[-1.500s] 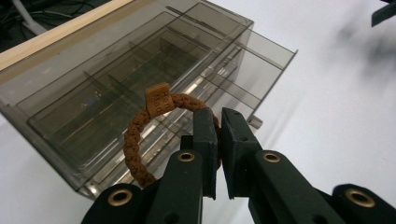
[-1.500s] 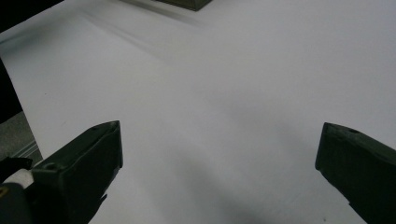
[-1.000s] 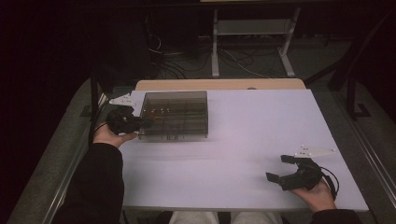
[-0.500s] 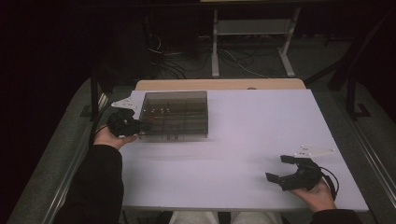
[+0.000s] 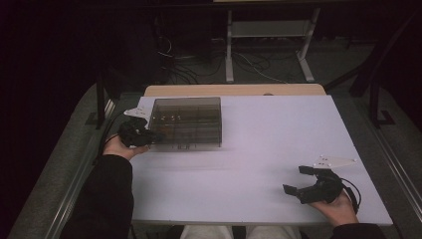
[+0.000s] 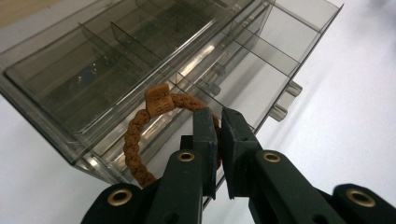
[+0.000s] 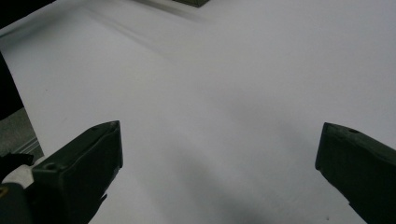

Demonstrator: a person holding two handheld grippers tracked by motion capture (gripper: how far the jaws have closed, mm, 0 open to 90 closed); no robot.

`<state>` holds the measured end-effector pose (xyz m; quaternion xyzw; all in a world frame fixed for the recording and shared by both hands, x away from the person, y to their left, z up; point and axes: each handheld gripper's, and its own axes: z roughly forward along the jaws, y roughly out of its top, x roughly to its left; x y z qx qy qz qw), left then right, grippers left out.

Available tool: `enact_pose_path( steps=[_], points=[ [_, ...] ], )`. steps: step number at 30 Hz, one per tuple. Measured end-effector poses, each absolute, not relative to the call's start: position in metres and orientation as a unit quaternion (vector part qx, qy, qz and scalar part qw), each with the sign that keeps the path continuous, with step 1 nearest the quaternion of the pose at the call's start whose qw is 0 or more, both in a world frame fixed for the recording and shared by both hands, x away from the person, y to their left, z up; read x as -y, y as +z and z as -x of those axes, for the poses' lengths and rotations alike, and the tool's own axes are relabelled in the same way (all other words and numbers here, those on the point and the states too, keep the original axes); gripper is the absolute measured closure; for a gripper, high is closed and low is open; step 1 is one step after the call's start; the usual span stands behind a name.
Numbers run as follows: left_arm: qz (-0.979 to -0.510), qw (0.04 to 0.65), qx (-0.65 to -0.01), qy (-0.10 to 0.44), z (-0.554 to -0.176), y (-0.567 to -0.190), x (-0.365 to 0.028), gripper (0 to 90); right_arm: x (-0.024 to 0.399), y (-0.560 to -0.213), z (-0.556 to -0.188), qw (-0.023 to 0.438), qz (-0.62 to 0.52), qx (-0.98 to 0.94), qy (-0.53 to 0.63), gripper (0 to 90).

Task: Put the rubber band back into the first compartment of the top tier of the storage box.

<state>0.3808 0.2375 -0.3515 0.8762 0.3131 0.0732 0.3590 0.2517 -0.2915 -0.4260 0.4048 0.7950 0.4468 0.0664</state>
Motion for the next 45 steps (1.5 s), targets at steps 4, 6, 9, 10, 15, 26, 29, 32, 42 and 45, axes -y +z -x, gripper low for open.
enact_pose_path(
  steps=[4, 6, 9, 10, 15, 26, 29, 32, 42, 45],
  points=[
    [-0.878, 0.355, -0.314, 0.071, -0.383, -0.354, -0.235, 83.6, 0.292, -0.426, -0.252, 0.066, -0.405, -0.795, 0.447, 0.0],
    [-0.879, 0.352, -0.315, 0.071, -0.384, -0.355, -0.235, 83.6, 0.292, -0.426, -0.252, 0.066, -0.404, -0.795, 0.447, 0.0],
    [-0.878, 0.351, -0.318, 0.069, -0.386, -0.356, -0.235, 83.4, 0.292, -0.426, -0.252, 0.066, -0.405, -0.796, 0.446, 0.0],
    [-0.879, 0.349, -0.317, 0.068, -0.386, -0.357, -0.235, 83.4, 0.292, -0.426, -0.252, 0.065, -0.405, -0.795, 0.446, 0.0],
    [-0.879, 0.344, -0.324, 0.063, -0.389, -0.360, -0.235, 83.2, 0.292, -0.426, -0.252, 0.065, -0.405, -0.796, 0.446, 0.0],
    [-0.868, 0.364, -0.332, 0.065, -0.388, -0.354, -0.239, 70.7, 0.292, -0.427, -0.252, 0.067, -0.404, -0.796, 0.446, 0.0],
    [-0.863, 0.369, -0.337, 0.069, -0.386, -0.351, -0.243, 65.7, 0.292, -0.427, -0.252, 0.068, -0.403, -0.796, 0.446, 0.0],
    [-0.861, 0.374, -0.338, 0.070, -0.384, -0.348, -0.247, 59.4, 0.292, -0.427, -0.252, 0.068, -0.403, -0.796, 0.446, 0.0],
    [-0.842, 0.412, -0.344, 0.046, -0.375, -0.341, -0.253, 42.4, 0.291, -0.426, -0.252, 0.067, -0.403, -0.796, 0.446, 0.0],
    [-0.832, 0.429, -0.350, 0.041, -0.373, -0.341, -0.255, 37.8, 0.291, -0.426, -0.252, 0.068, -0.403, -0.796, 0.447, 0.0]
  ],
)
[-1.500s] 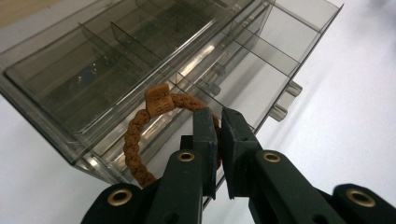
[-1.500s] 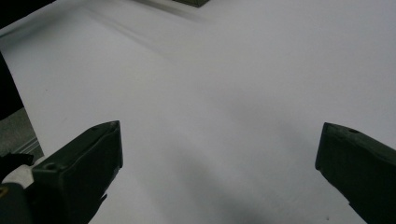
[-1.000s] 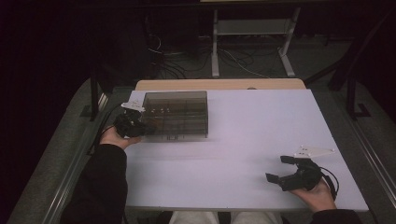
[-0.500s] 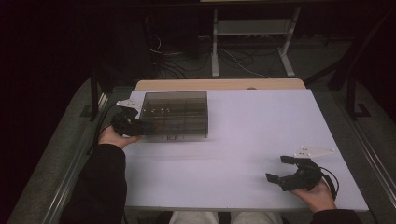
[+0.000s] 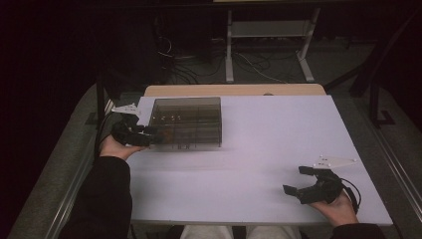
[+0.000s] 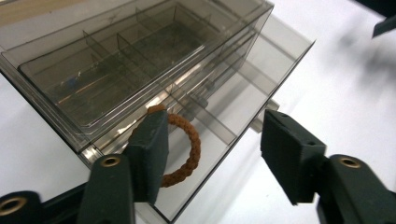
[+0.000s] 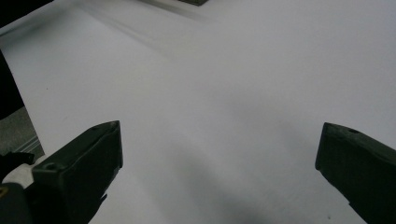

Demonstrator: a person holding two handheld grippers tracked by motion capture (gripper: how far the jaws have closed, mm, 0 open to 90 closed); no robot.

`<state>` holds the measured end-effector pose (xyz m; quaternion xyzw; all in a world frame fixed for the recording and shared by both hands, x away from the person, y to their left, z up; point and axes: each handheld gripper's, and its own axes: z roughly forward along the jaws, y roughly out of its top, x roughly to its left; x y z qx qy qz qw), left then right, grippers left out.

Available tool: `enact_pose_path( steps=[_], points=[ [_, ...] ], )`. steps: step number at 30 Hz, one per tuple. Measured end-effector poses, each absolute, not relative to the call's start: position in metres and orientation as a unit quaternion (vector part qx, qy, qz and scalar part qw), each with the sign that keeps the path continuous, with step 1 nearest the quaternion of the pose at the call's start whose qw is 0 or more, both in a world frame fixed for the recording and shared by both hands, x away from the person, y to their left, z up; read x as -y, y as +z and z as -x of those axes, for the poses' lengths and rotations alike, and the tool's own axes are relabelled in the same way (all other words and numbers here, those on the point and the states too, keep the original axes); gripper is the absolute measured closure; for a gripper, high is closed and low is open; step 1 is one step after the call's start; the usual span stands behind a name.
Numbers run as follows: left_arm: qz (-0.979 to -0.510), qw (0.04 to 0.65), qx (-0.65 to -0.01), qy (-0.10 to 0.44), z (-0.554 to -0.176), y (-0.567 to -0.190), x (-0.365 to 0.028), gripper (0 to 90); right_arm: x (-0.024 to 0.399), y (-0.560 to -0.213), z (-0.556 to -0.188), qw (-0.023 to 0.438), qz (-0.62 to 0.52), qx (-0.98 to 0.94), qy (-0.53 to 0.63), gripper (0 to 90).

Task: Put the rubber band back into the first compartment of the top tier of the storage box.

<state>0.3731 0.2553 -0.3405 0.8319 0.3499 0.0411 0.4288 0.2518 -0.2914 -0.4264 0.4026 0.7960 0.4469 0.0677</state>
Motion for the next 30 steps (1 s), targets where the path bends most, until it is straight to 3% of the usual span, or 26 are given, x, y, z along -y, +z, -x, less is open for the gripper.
enact_pose_path(
  steps=[17, 30],
  points=[
    [-0.800, 0.454, -0.385, 0.073, -0.353, -0.341, -0.260, 1.2, 0.291, -0.426, -0.251, 0.067, -0.402, -0.796, 0.447, 0.0],
    [-0.790, 0.475, -0.374, 0.101, -0.333, -0.335, -0.255, 0.0, 0.291, -0.426, -0.251, 0.067, -0.402, -0.796, 0.448, 0.0]
  ],
)
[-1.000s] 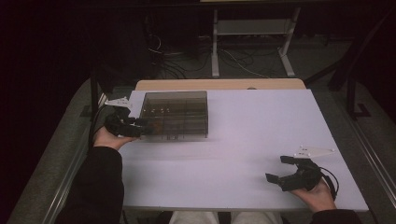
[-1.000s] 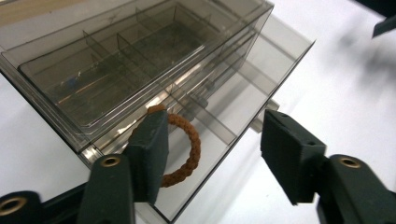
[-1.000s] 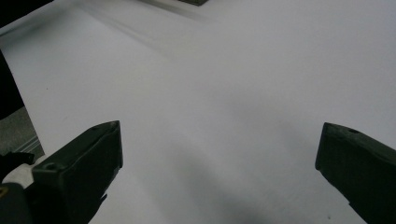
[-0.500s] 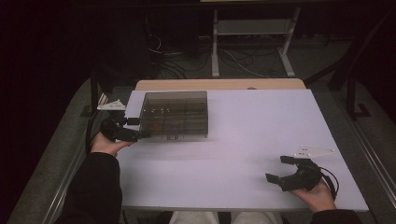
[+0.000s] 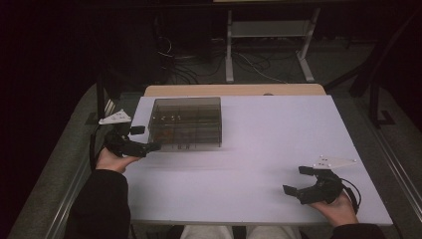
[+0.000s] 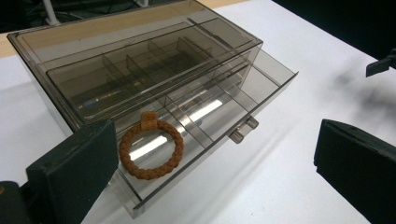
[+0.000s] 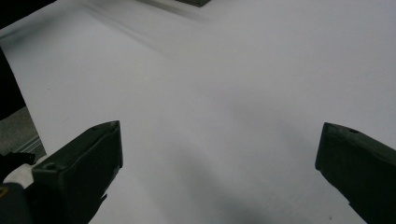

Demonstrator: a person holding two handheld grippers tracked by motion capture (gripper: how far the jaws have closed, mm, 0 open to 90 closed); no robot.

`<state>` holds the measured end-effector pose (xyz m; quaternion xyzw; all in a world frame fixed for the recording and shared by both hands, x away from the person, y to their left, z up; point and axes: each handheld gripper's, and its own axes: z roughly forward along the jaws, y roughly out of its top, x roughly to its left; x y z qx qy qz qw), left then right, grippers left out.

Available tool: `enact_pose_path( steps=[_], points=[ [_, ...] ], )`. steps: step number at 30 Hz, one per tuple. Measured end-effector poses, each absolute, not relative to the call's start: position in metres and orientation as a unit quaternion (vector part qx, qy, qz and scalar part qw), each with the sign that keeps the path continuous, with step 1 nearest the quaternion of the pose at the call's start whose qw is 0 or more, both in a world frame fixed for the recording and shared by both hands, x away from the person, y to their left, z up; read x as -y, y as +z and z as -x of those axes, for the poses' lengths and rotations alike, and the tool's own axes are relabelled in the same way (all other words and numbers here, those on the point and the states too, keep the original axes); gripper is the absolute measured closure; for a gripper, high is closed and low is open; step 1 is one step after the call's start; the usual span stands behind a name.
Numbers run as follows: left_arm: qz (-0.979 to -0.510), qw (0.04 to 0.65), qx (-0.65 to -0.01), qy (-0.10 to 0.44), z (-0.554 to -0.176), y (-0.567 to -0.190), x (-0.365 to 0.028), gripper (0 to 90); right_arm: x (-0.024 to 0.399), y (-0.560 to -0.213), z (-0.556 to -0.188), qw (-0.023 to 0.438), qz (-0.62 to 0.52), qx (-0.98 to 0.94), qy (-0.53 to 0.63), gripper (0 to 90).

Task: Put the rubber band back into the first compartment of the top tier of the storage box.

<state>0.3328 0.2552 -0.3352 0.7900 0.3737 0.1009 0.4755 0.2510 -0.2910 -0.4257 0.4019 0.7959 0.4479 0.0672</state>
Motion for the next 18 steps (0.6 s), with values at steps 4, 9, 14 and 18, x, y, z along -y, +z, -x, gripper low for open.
enact_pose_path(
  steps=[4, 9, 14, 18],
  points=[
    [-0.789, 0.479, -0.370, 0.105, -0.327, -0.335, -0.253, 0.0, 0.291, -0.426, -0.251, 0.067, -0.401, -0.796, 0.448, 0.0],
    [-0.788, 0.485, -0.365, 0.107, -0.320, -0.337, -0.250, 0.0, 0.291, -0.426, -0.251, 0.067, -0.401, -0.796, 0.448, 0.0],
    [-0.786, 0.491, -0.359, 0.107, -0.314, -0.340, -0.246, 0.0, 0.291, -0.425, -0.251, 0.067, -0.401, -0.796, 0.449, 0.0],
    [-0.784, 0.495, -0.358, 0.106, -0.309, -0.344, -0.244, 0.0, 0.291, -0.425, -0.251, 0.067, -0.401, -0.796, 0.448, 0.0]
  ],
)
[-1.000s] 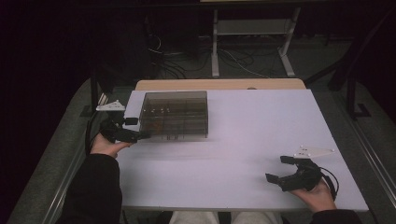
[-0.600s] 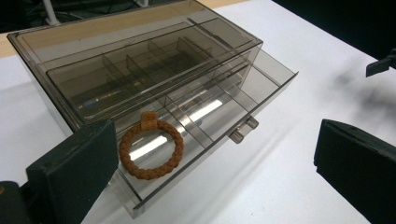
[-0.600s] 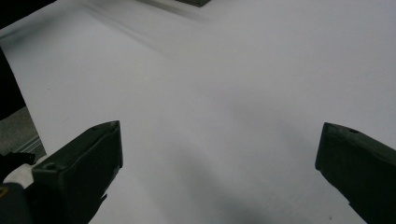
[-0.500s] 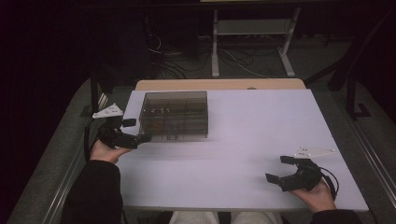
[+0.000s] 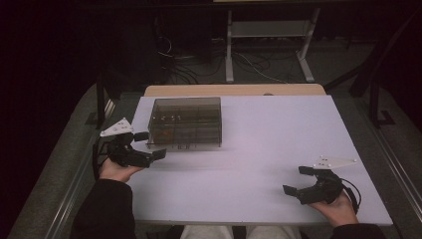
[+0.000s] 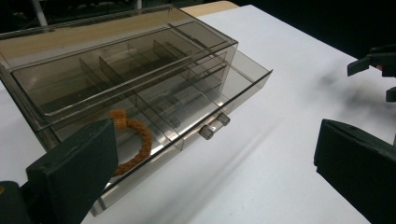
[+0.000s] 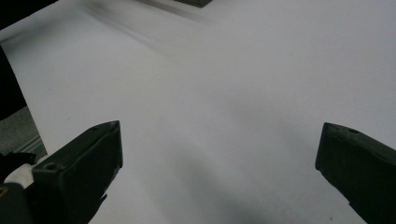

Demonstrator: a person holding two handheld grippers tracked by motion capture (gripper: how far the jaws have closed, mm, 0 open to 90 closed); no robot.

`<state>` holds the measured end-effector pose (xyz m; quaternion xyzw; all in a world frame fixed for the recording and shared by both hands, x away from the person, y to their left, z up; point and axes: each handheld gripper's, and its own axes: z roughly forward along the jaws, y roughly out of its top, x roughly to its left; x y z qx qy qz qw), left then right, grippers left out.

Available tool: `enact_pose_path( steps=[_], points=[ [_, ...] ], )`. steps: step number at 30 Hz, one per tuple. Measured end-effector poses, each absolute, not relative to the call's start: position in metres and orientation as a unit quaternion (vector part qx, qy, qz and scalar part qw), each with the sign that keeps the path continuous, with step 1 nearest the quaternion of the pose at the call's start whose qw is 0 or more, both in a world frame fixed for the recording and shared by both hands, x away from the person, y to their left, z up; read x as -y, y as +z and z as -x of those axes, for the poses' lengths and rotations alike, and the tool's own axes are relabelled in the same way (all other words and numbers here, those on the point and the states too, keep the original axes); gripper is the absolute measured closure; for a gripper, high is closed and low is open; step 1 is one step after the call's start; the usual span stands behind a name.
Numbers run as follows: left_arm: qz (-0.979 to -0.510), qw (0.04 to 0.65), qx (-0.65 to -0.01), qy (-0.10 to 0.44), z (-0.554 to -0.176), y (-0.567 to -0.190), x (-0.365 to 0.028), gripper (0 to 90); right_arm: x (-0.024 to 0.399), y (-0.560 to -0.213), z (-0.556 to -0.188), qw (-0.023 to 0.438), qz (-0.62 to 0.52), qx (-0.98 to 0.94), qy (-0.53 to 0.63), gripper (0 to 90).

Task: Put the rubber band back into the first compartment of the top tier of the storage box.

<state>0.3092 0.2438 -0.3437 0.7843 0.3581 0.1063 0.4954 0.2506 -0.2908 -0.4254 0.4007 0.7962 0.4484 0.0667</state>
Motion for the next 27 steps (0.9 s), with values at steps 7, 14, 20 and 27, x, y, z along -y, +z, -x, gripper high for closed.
enact_pose_path(
  steps=[7, 14, 20, 27],
  points=[
    [-0.786, 0.495, -0.356, 0.103, -0.304, -0.350, -0.242, 0.0, 0.291, -0.425, -0.251, 0.067, -0.401, -0.796, 0.448, 0.0],
    [-0.786, 0.496, -0.355, 0.099, -0.300, -0.355, -0.240, 0.0, 0.290, -0.425, -0.251, 0.067, -0.401, -0.796, 0.448, 0.0],
    [-0.788, 0.496, -0.353, 0.093, -0.296, -0.360, -0.238, 0.0, 0.291, -0.425, -0.251, 0.067, -0.401, -0.796, 0.448, 0.0],
    [-0.789, 0.497, -0.350, 0.087, -0.293, -0.365, -0.236, 0.0, 0.290, -0.425, -0.251, 0.066, -0.402, -0.796, 0.448, 0.0]
  ],
)
